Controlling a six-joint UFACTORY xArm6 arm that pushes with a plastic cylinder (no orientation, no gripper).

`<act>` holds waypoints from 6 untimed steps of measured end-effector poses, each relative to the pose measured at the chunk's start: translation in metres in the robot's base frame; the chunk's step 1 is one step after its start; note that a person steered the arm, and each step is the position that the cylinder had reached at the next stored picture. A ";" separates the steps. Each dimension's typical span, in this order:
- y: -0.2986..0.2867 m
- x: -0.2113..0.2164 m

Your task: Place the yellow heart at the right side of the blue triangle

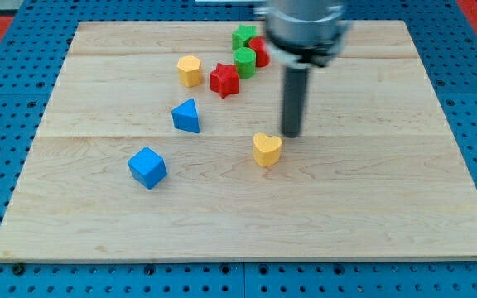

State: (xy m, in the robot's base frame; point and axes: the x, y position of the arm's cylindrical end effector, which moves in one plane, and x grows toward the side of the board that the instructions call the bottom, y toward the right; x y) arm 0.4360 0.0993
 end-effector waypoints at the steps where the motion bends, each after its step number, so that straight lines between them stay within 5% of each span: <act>1: 0.000 0.053; 2: -0.106 0.044; 3: -0.138 0.017; 4: -0.048 0.037; 5: -0.029 -0.011; 6: -0.079 -0.058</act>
